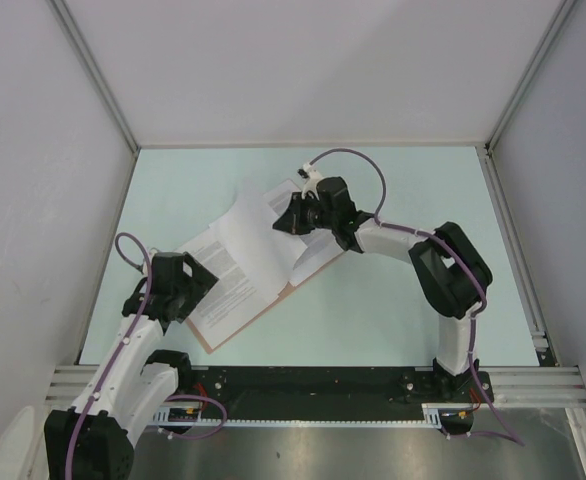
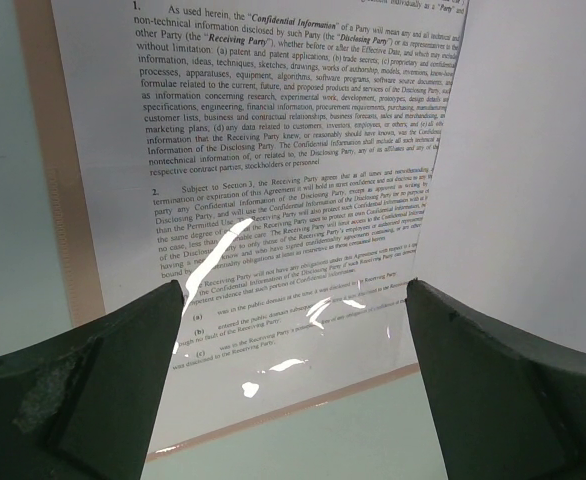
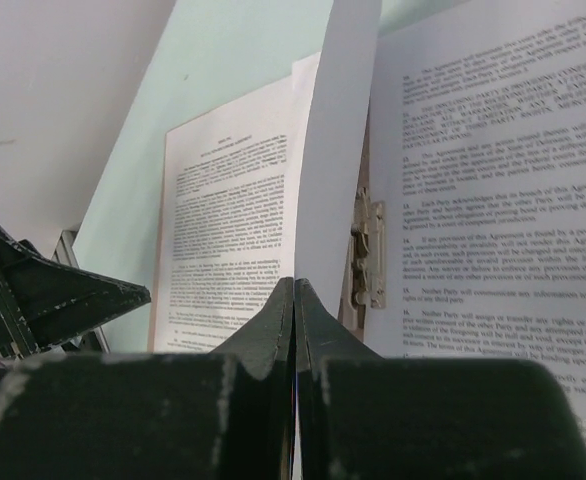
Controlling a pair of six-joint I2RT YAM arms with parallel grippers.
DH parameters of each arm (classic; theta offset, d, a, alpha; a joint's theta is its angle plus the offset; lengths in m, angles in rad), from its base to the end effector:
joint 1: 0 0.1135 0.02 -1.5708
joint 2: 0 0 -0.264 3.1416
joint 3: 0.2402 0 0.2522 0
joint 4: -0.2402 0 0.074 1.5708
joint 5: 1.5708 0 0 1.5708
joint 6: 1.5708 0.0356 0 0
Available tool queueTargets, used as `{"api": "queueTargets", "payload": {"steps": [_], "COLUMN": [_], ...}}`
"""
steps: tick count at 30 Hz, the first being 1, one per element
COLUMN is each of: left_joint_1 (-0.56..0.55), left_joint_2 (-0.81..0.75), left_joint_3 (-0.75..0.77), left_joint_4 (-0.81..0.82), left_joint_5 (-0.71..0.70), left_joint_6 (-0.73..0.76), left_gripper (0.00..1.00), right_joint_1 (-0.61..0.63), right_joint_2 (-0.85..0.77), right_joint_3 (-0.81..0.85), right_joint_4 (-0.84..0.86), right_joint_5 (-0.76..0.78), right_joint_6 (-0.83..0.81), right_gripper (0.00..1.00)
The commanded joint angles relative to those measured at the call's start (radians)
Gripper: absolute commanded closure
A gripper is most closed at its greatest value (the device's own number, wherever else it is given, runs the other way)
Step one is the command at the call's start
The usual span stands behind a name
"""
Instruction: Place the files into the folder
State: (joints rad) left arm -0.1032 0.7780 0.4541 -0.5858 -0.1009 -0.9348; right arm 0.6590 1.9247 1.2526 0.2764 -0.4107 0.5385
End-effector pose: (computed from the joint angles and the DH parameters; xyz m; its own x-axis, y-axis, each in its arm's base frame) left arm 0.1500 -0.0119 0.1913 -0.4993 -0.7529 -0.4287 -0.6073 0.6570 -0.4467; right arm 0.3383 0.2800 0.2145 -0.6989 0.0534 -0.7132 -0.5757 0.5497 0.6053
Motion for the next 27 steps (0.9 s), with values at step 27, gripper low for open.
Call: {"api": "queueTargets", "payload": {"steps": [27], "left_joint_1": [0.022], "left_joint_2": [-0.013], "left_joint_3": [-0.028], "left_joint_4": [0.057], "left_joint_5": [-0.125], "left_joint_6": [-0.013], "left_gripper": [0.01], "right_joint_1": [0.076], "right_joint_2": [0.194], "right_joint_3": [-0.093], "right_joint_4": [0.455], "right_joint_5": [-0.112], "right_joint_6": [0.164], "right_gripper": [1.00]}}
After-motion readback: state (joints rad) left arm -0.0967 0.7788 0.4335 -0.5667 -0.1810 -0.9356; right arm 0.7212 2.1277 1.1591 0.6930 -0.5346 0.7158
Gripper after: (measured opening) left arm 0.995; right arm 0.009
